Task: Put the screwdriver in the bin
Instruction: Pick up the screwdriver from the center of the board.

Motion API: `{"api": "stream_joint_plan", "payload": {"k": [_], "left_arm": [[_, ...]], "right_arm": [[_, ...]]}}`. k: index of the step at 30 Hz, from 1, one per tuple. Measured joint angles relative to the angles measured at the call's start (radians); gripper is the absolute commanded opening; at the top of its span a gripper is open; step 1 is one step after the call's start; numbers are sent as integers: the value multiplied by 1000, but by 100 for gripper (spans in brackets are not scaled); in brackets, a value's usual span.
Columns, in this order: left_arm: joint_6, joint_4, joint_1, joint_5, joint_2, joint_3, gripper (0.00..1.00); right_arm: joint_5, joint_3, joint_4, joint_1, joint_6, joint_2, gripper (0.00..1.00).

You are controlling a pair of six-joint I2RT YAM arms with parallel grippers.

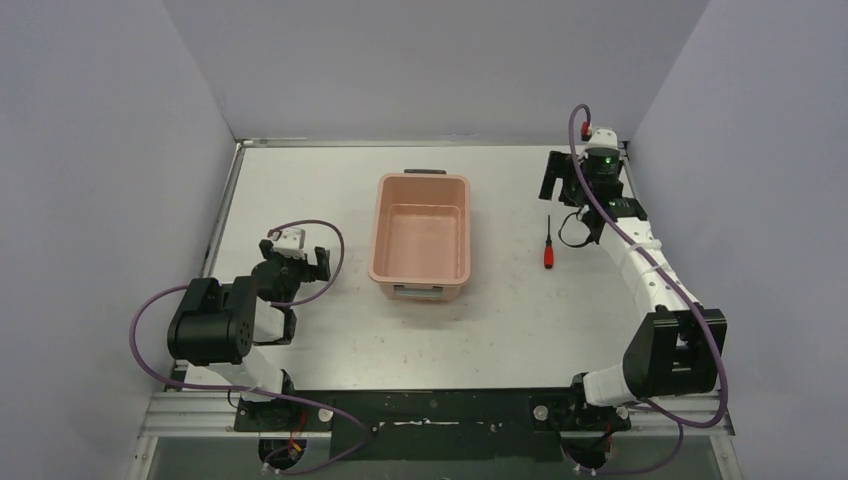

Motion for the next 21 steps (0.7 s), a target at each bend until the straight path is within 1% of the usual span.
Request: {"api": "stream_joint_plan", "payload": {"k": [9,15,21], "left_arm": [[0,0,0,0,0,0,97],[0,0,0,0,0,0,97],[0,0,0,0,0,0,97]], "right_arm": [[-92,124,-231,-13,-13,2,100],[-145,138,-282,-38,-22,9,100],[-163,142,-311,-45,-24,63,100]]}}
